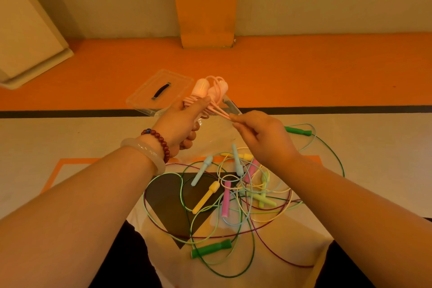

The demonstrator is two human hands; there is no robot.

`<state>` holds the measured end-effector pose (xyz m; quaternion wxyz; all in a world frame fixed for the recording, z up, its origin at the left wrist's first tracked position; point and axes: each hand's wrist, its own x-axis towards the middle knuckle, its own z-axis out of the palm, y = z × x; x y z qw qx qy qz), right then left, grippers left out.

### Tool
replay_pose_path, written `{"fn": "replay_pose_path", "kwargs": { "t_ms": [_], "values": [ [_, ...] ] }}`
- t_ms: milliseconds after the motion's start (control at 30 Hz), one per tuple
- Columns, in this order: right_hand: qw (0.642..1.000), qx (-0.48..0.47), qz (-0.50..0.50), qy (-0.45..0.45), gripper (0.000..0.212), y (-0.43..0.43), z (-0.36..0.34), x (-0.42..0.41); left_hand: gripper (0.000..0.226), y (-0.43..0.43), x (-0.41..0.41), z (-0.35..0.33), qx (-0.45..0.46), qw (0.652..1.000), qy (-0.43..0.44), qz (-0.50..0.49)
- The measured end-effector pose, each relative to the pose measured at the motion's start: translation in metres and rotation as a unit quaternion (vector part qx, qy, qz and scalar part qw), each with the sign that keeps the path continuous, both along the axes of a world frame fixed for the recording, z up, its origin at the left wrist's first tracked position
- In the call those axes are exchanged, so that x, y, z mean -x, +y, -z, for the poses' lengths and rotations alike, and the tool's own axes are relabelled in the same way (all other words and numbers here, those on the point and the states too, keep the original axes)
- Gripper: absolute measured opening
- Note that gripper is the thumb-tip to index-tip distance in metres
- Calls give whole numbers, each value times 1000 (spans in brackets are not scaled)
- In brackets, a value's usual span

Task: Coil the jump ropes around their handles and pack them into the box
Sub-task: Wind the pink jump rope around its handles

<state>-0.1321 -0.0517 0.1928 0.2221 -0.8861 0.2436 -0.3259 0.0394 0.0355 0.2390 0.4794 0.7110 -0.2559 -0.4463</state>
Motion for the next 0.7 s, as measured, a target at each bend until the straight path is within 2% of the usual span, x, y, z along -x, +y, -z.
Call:
{"fn": "replay_pose_path", "kwargs": {
  "t_ms": [133,233,367,500,600,700],
  "values": [
    [983,-181,32,-19,17,-1,-8,2,29,0,-1,1,11,1000,-6,-12],
    [976,-212,46,1,10,-3,-9,4,31,0,-2,1,11,1000,24,-1],
    [967,-245,63,20,23,-9,-6,7,31,2,1,0,-4,990,121,71],
    [954,-294,52,-32,18,-7,-11,5,39,4,10,-2,1,971,193,138],
    [937,-340,41,-65,15,-4,-14,1,41,4,14,-1,9,966,199,163],
    [934,-352,44,-44,32,-4,-15,1,39,3,18,2,20,969,205,135]
  ]
}}
